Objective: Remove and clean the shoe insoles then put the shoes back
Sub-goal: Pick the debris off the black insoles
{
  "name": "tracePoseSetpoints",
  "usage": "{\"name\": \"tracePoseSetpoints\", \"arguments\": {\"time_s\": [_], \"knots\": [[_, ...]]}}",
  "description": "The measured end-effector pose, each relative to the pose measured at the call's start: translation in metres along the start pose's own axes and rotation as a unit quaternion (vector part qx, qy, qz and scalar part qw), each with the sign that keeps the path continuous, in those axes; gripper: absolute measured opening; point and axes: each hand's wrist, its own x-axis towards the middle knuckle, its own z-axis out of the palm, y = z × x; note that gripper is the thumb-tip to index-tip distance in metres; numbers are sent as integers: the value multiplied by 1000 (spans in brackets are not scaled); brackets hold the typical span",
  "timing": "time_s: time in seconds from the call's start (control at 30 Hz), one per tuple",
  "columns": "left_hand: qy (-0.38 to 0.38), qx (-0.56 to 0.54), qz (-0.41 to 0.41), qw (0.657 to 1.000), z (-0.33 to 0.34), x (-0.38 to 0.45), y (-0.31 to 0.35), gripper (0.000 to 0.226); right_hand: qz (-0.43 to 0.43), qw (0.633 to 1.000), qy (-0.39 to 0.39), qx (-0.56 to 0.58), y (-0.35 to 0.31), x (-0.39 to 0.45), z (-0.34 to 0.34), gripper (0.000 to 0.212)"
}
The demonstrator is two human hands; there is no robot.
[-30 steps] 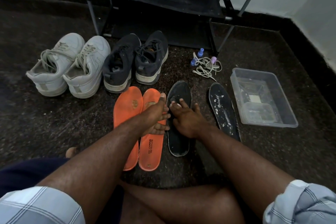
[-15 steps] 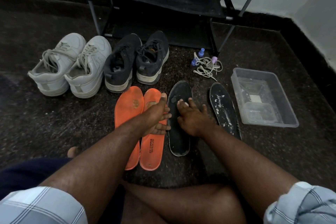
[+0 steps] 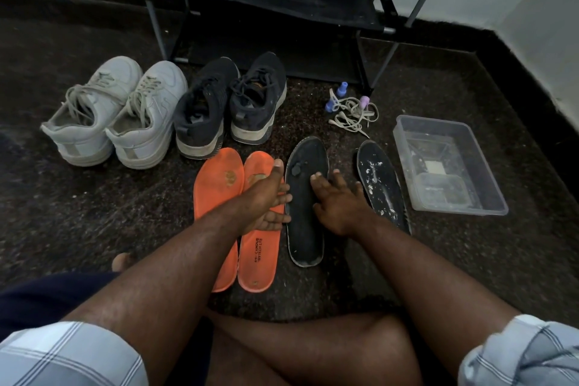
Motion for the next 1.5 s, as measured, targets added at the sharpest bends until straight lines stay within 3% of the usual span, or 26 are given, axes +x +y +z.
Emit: {"name": "tracePoseSetpoints", "arguments": {"time_s": [0.07,0.2,0.37,0.5,0.57,0.67,0.73,0.87,1.03,1.17,1.37,1.5], "knots": [[0,1,0,1000,0,0,-1,81,10,1000,-4,6,-6,-1,0,70],[-8,3,-1,1000,0,-2,0,84,-73,997,-10,-16,-16,-12,8,69],[0,2,6,1000,0,-3,-1,82,14,1000,7,-12,-1,6,1,67],[-5,5,3,1000,-2,-1,1,86,-67,998,-5,1,-17,5,3,65],[-4,4,2,1000,-1,0,0,87,-81,996,34,30,-13,8,-2,59],[-8,6,1,1000,-2,1,0,87,-83,980,172,56,-8,12,-9,39],[-15,8,-2,1000,-2,0,0,87,-96,976,197,22,-14,9,-6,33],[-19,13,-1,1000,-2,1,1,87,-183,970,158,26,-28,11,5,30],[-17,13,4,1000,-2,1,0,87,-101,983,145,50,-19,18,-2,49],[-25,14,-1,1000,-2,0,1,89,-162,980,114,24,-26,16,8,55],[-10,6,0,1000,0,-3,2,86,-41,995,73,-46,-13,24,-1,64],[-25,13,-5,1000,-1,-5,3,87,-147,984,75,-61,-24,17,6,67]]}}
